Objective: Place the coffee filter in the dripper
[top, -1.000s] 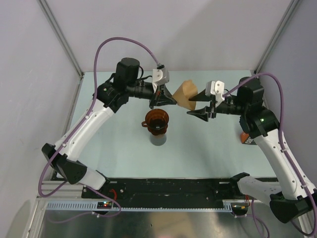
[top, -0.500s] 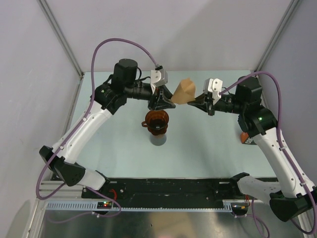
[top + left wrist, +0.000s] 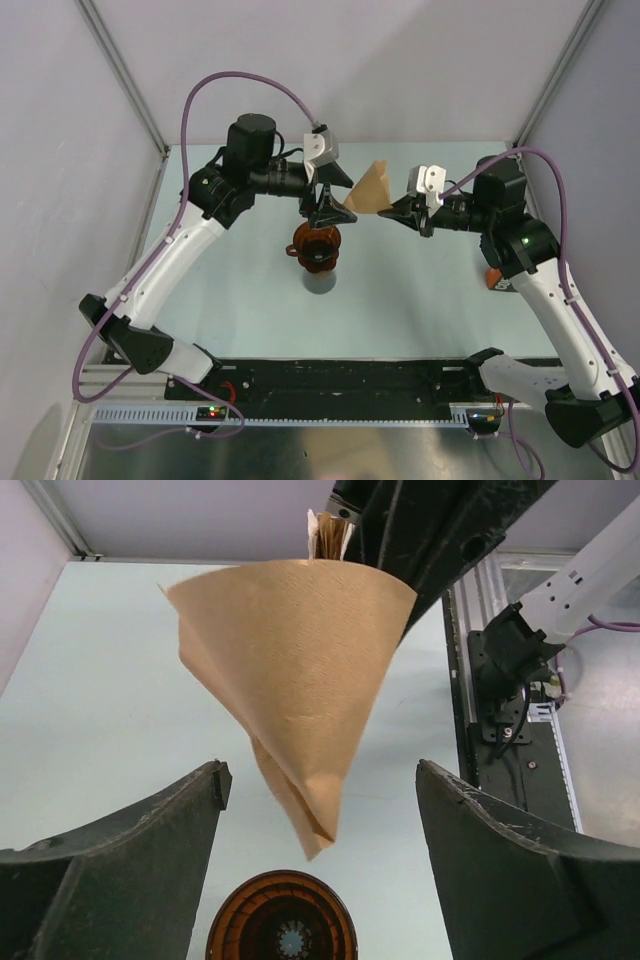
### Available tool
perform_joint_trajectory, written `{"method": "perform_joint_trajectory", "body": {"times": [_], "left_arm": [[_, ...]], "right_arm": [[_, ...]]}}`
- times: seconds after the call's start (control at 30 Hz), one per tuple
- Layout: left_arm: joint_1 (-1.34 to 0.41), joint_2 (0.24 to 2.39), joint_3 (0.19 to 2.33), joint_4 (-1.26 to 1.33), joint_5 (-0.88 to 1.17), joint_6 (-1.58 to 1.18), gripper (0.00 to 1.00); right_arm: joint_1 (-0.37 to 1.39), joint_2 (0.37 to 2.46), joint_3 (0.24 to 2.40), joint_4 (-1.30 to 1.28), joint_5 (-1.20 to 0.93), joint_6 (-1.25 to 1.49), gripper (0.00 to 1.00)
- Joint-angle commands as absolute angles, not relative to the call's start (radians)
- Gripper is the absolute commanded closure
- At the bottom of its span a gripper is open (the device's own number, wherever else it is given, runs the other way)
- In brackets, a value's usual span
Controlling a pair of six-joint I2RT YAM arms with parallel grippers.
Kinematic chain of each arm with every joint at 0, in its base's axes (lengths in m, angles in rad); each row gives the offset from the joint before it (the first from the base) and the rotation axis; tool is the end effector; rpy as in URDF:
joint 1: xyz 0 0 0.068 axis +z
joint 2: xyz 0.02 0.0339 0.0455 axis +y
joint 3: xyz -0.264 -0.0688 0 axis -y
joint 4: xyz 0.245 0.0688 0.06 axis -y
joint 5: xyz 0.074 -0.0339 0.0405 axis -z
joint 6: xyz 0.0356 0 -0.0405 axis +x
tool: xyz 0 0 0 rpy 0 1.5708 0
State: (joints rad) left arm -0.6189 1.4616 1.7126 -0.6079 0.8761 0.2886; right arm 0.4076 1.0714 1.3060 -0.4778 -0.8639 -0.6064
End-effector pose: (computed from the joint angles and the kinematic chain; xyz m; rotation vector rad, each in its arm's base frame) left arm 0.2320 -0.1988 0.4611 1.3425 1.3895 -1.0587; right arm 0.1841 0.1090 0.4372 -1.3337 1.1644 0.6347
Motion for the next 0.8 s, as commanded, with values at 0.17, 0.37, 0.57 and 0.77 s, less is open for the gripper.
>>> {"method": "perform_joint_trajectory", "body": {"times": [0.17,0.37,0.57,0.77], "left_arm": [[-0.618,1.468,1.769,-0.587,0.837,0.237,0.15],[-0.618,1.505,1.806,-0.588,0.922,0.172,0.15],[-0.619,1.521,1.807,-0.587,0.982,0.151,0.2],[-0.622,1.529,1.807,-0.586,0.963,0.155,0.23]], "right_arm": [[0.433,1.038,1.313,-0.567,-0.864,-0.748,1.0],[0.46,1.042,1.312,-0.569,-0.814,-0.826,1.0],[0.465,1.045,1.312,-0.55,-0.784,-0.815,1.0],[0.469,1.047,1.313,-0.544,-0.78,-0.802,1.0]]}}
